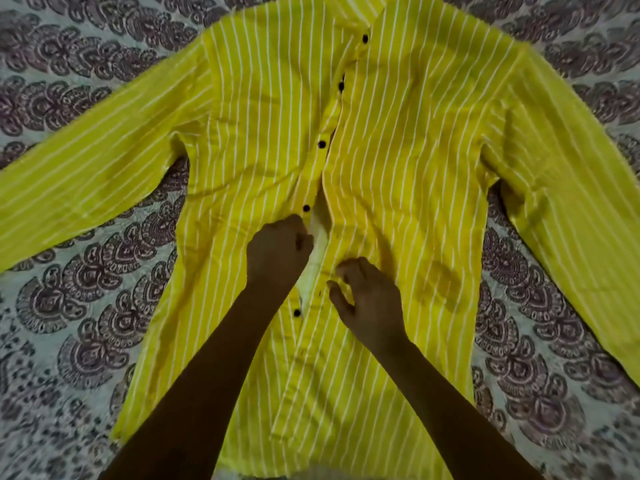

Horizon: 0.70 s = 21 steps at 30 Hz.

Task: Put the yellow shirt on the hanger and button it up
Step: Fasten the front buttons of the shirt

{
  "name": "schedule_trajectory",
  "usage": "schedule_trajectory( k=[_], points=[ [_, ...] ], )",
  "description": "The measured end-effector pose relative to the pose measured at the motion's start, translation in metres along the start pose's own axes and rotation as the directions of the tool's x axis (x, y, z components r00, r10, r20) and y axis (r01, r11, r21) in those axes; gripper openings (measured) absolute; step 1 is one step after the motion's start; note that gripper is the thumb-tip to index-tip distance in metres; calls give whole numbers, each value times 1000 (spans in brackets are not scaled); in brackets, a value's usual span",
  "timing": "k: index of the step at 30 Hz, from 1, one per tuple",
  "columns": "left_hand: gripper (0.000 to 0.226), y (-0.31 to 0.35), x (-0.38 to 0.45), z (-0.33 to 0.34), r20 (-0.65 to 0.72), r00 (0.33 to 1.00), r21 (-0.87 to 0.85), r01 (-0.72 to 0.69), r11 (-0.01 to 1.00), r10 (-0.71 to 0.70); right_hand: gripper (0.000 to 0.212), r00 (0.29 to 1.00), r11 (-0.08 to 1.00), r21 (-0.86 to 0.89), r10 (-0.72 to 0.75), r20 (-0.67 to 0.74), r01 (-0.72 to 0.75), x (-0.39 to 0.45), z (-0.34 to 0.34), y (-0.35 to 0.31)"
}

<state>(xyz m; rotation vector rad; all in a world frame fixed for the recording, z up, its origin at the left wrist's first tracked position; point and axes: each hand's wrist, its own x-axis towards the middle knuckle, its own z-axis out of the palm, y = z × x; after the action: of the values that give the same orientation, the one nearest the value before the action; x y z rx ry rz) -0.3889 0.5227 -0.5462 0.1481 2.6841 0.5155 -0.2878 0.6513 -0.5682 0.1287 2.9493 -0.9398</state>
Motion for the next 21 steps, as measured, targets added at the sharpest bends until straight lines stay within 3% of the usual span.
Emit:
schedule_trajectory(
  k=[2, 6, 8, 10, 13, 16, 18, 21],
  points=[
    [31, -6, -17, 7, 7, 993, 66, 121, 990, -122, 37, 993, 993, -95, 76, 90, -67, -16, 12, -4],
    [42, -1, -31, 17, -39, 983, 146, 184, 972, -180, 63, 947, 914, -320, 298, 119, -248, -20, 28, -26],
    [43, 0, -30, 17, -2, 981, 200, 189, 961, -193, 63, 920, 875, -365, 377, 102, -318, -19, 31, -37],
    [39, -6, -28, 13, 0, 986, 164, 166, 972, -168, 47, 910, 861, -366, 407, 77, -353, -15, 33, -43],
    [32, -19, -33, 8, 8, 1000, -101, 22, 995, -21, 31, 945, 926, -216, 325, 43, -309, -17, 31, -40],
    [52, -25, -50, 12, 88, 970, -228, -200, 953, 225, 32, 991, 988, 84, 124, 40, -127, -32, 25, -28],
    [55, -34, -63, 15, 67, 970, -181, -218, 959, 233, 37, 994, 992, 68, 104, 26, -106, -54, 22, -23],
    [41, -49, -90, 16, -77, 987, -110, -148, 983, 140, 44, 995, 994, -45, 98, -1, -98, -96, 22, -23]
  ],
)
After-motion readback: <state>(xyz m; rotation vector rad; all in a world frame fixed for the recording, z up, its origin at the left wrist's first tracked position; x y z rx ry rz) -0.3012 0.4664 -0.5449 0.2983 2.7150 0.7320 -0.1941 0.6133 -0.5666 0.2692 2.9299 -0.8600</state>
